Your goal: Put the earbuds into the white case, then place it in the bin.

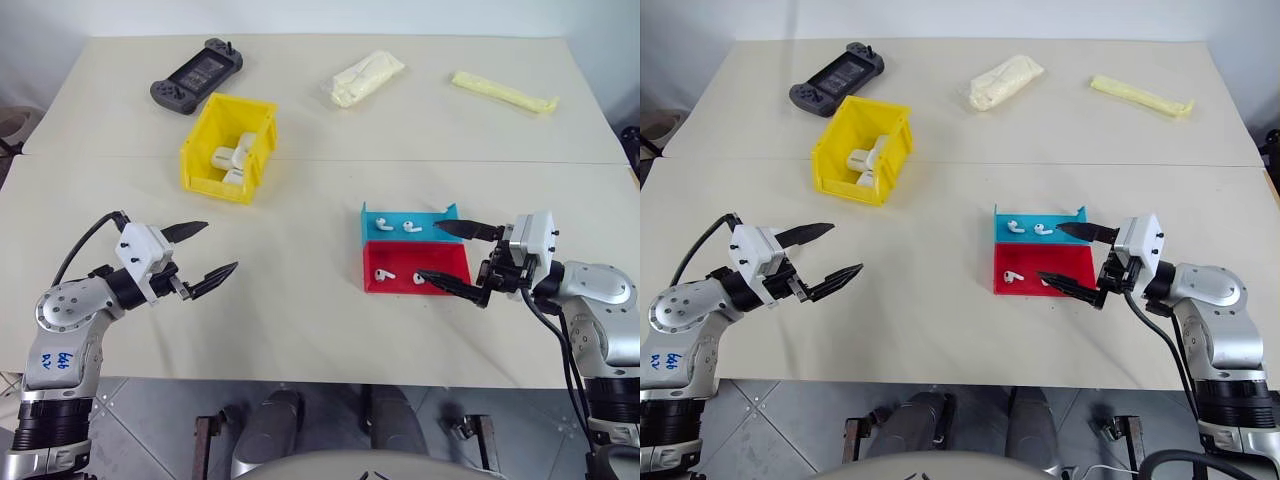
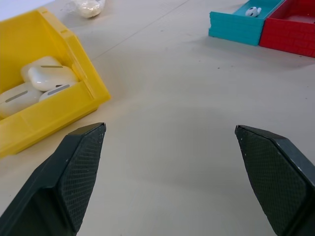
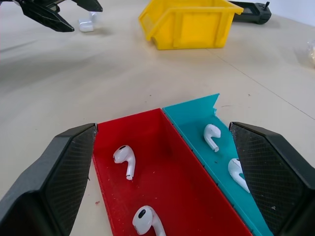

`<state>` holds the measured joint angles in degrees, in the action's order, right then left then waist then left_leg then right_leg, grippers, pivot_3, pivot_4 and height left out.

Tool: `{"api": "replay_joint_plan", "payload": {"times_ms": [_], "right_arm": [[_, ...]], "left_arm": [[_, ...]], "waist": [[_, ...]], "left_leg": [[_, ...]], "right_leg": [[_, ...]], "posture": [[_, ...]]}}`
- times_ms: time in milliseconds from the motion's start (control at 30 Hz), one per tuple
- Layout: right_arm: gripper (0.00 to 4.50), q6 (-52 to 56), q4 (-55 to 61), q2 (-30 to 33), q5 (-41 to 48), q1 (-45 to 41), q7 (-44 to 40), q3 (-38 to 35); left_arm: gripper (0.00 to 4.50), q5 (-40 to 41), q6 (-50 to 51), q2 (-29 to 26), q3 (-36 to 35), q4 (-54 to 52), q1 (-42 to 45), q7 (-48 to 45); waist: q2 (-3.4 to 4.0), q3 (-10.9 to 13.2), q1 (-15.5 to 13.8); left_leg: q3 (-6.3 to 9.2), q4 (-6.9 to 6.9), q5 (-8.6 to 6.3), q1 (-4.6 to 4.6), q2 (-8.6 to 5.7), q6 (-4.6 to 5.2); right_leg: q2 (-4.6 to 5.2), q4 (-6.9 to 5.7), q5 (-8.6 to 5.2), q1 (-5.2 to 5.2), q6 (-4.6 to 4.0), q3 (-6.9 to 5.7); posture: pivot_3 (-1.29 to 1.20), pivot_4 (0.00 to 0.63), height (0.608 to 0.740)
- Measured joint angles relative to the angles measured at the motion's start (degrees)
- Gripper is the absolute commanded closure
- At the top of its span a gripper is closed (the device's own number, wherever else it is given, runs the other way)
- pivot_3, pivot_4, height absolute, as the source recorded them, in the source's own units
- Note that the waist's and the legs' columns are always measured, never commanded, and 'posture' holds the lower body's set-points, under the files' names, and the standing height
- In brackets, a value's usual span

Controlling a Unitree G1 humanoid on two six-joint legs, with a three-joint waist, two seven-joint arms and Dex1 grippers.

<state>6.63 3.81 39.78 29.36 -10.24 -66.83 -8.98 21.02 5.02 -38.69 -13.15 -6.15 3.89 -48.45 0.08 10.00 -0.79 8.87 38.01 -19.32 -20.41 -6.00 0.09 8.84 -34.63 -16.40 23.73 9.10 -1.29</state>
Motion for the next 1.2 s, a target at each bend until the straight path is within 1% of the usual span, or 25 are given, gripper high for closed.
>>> {"api": "replay_joint_plan", "payload": {"times_ms": [233,367,433,533,700,800,900,1000,1067,1133,1200], "right_arm": [[0.00,-0.1,-1.3,0.0,0.0,-0.4,-1.1,0.1],[0.00,0.2,-1.4,-0.7,0.3,-1.8,-1.9,1.4],[0.00,1.9,-0.9,-2.7,1.4,-3.3,-1.6,2.6],[0.00,3.4,1.2,-5.3,2.1,-6.4,-1.6,5.8],[0.00,3.3,3.8,-9.4,2.1,-9.1,-1.4,10.1],[0.00,2.6,4.5,-10.6,1.6,-9.5,-1.7,12.0],[0.00,0.8,4.6,-11.2,0.3,-10.1,-2.4,13.5],[0.00,-0.2,4.2,-11.2,-0.4,-10.1,-2.6,13.5],[0.00,-0.5,3.9,-11.2,-0.8,-10.1,-2.6,13.5],[0.00,-0.6,3.6,-11.2,-1.1,-9.8,-2.3,13.3],[0.00,-0.6,3.6,-11.1,-1.4,-8.9,-1.5,13.0]], "left_arm": [[0.02,1.0,0.5,0.0,-0.8,-0.4,-0.9,0.4],[0.02,2.4,1.8,1.4,-5.5,-2.9,-5.4,3.5],[0.02,3.2,2.6,3.5,-9.0,-5.3,-8.9,6.8],[0.02,3.5,3.6,8.1,-14.2,-9.6,-14.8,13.2],[0.02,2.4,2.0,15.4,-19.7,-12.6,-24.4,20.5],[0.02,2.5,1.9,19.8,-22.8,-13.7,-27.8,24.8],[0.02,2.7,2.5,22.6,-25.0,-14.3,-30.3,28.7],[0.02,2.7,4.1,22.6,-25.0,-14.3,-31.2,30.3],[0.02,2.8,6.3,21.2,-24.9,-14.4,-30.8,30.7],[0.02,3.5,9.8,17.8,-24.4,-14.3,-29.2,30.1],[0.02,3.7,14.5,12.3,-23.8,-13.8,-26.6,29.4]], "waist": [[0.00,0.0,0.0],[0.00,0.0,0.5],[0.00,0.0,0.9],[0.01,0.0,0.9],[-0.02,0.0,0.3],[-0.03,0.0,-0.6],[-0.04,0.0,-0.8],[-0.05,0.0,-0.9],[-0.05,0.0,-0.8],[-0.05,0.0,-0.8],[-0.05,0.0,-0.7]], "left_leg": [[-0.16,0.00,-0.08,0.02,0.24,-0.09],[-0.25,-0.01,-0.16,0.05,0.47,-0.19],[-0.29,-0.02,-0.19,0.07,0.57,-0.24],[-0.39,-0.04,-0.23,0.11,0.65,-0.29],[-0.42,-0.02,-0.28,0.12,0.63,-0.23],[-0.44,0.02,-0.31,0.12,0.63,-0.21],[-0.44,0.03,-0.32,0.13,0.62,-0.21],[-0.45,0.03,-0.33,0.13,0.62,-0.19],[-0.45,0.03,-0.34,0.15,0.65,-0.21],[-0.42,0.03,-0.33,0.14,0.66,-0.22],[-0.43,0.03,-0.34,0.16,0.66,-0.22]], "right_leg": [[-0.26,0.09,0.01,0.03,0.01,0.14],[-0.41,0.08,0.01,0.03,-0.01,0.16],[-0.49,0.11,0.01,0.04,-0.03,0.19],[-0.57,0.17,0.00,0.08,-0.06,0.25],[-0.57,0.27,-0.01,0.04,-0.08,0.25],[-0.57,0.31,-0.01,0.03,-0.08,0.25],[-0.56,0.31,-0.01,0.01,-0.08,0.24],[-0.56,0.32,-0.01,0.01,-0.08,0.24],[-0.59,0.31,-0.01,0.01,-0.09,0.24],[-0.60,0.26,-0.03,0.02,-0.12,0.23],[-0.60,0.22,-0.04,0.03,-0.13,0.25]], "posture": [[0.00,0.150,0.740],[0.00,0.150,0.740],[0.00,0.150,0.740],[0.00,0.150,0.740],[0.00,0.150,0.740],[0.00,0.150,0.740],[0.00,0.150,0.740],[0.00,0.150,0.740],[0.00,0.150,0.740],[0.00,0.150,0.740],[0.00,0.150,0.740]]}}
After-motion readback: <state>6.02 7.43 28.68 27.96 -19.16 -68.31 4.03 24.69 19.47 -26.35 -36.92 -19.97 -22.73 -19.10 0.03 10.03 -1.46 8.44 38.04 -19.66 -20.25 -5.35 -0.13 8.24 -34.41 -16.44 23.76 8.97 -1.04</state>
